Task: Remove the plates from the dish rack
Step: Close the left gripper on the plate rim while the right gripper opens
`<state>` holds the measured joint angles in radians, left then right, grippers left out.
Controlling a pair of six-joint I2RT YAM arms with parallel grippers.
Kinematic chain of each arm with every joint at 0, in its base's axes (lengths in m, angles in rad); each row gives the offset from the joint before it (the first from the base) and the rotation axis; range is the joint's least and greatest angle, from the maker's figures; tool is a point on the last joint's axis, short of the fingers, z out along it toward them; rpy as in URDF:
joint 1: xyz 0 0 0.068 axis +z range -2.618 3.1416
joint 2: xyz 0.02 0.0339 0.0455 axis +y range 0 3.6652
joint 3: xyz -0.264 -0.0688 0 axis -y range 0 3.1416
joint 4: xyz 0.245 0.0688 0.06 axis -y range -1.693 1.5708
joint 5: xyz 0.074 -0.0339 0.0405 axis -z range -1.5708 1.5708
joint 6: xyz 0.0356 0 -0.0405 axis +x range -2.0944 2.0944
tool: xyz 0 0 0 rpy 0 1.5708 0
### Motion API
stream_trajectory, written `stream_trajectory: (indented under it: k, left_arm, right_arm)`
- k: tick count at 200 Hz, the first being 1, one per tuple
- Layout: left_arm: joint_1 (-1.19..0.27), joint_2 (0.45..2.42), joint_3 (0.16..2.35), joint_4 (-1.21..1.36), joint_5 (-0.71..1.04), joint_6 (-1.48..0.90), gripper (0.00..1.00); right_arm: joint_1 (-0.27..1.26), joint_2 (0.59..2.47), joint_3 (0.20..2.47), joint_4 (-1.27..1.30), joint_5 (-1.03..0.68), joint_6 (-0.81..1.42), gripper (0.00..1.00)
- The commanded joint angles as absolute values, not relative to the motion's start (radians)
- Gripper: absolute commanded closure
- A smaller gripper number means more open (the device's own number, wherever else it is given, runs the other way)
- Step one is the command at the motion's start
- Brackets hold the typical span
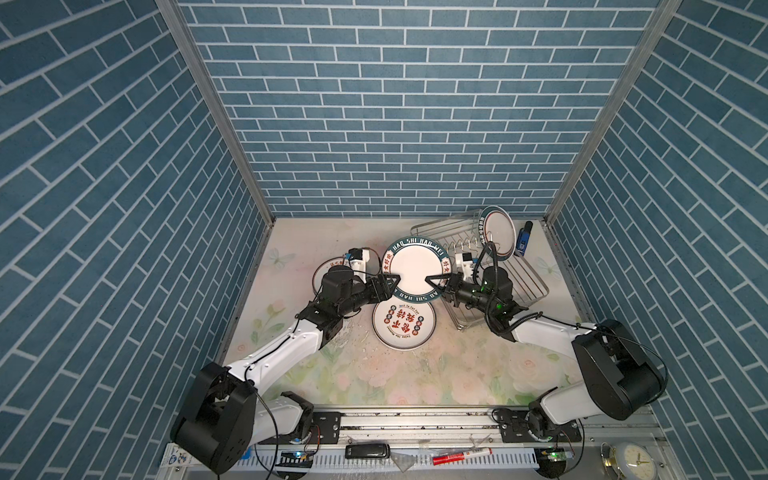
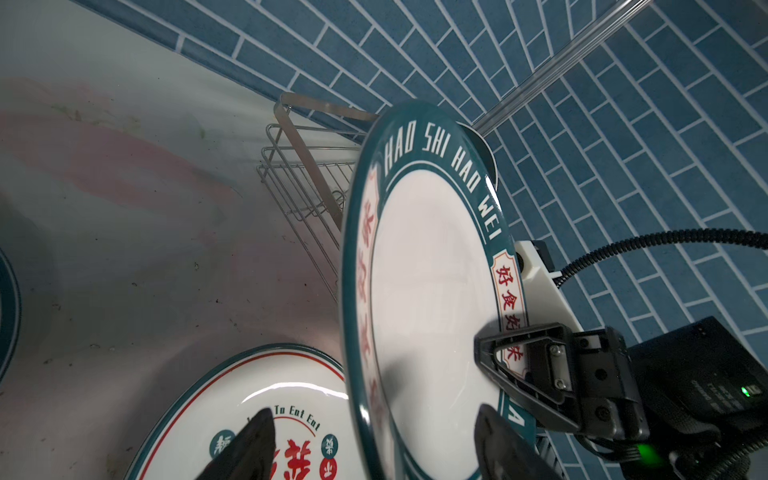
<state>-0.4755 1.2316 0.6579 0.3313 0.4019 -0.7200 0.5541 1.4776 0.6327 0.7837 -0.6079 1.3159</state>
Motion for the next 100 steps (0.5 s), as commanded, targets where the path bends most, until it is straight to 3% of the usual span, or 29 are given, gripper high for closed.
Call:
stream_trajectory:
  k: [1,22,100]
  left_arm:
    - [-0.476,1.226,0.679,0.371,0.413,-0.742,0.31]
    - [-0.477,1.223,0.686,0.336,0.410,-0.748,0.47]
    - [-0.477,1.246,0.694,0.291,0.442,-0.779,0.72]
  right_arm:
    - [0.563,1.460,0.692,0.824,-0.625,1.274,1.00]
    - [0.573,1.448,0.703,0.768,-0.613,1.226,0.98]
    - [0.617,1.425,0.736,0.643,-0.550,1.099,0.91]
